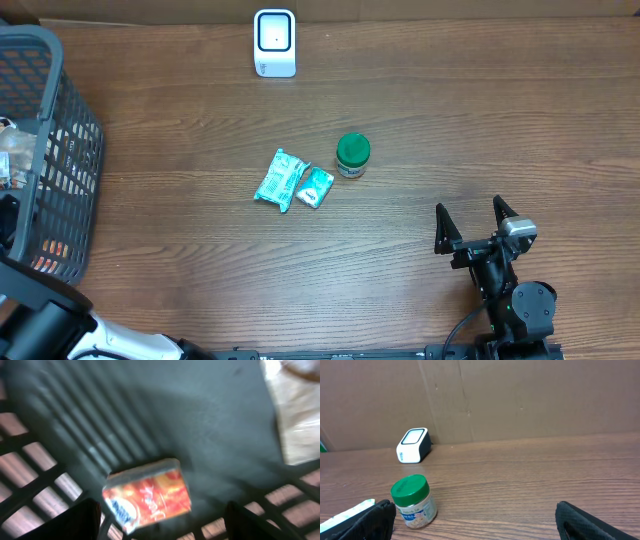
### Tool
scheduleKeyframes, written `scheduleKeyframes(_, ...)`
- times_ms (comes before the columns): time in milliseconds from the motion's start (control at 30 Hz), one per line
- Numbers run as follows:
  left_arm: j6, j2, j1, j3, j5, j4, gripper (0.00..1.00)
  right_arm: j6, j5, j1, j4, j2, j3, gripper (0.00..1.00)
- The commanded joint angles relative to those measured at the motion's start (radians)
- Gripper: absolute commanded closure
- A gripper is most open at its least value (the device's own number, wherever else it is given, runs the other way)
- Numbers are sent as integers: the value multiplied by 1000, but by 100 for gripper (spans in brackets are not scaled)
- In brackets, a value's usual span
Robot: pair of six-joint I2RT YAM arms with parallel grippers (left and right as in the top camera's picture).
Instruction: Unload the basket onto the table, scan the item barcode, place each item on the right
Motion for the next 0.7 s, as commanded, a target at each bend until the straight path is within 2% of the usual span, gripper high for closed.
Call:
scheduleKeyframes(0, 58, 77, -10, -6, 8, -1, 20, 3, 10, -2, 7, -12, -10, 0)
scheduleKeyframes(233, 61, 191, -28, -6, 6, 3, 23, 3, 10, -2, 7, -12, -10, 0)
scheduleKeyframes(333, 63, 222, -39, -6, 2, 5, 29, 3, 10, -2, 7, -12, -10, 0)
scheduleKeyframes(400, 63, 229, -40, -6, 3, 6, 40, 3, 10, -2, 7, -12, -10, 0)
scheduleKeyframes(500, 62, 229, -40, -5, 3, 6, 74, 3, 10, -2, 7, -12, -10, 0)
scheduleKeyframes(567, 62, 229, -40, -3, 3, 4, 92, 3, 10, -2, 7, -12, -10, 0)
scheduleKeyframes(600, 62, 229, -40, -2, 3, 3, 96, 3, 10, -2, 7, -12, -10, 0)
scheduleKeyframes(667, 62, 229, -39, 0, 3, -4, 96, 3, 10, -2, 7, -12, -10, 0)
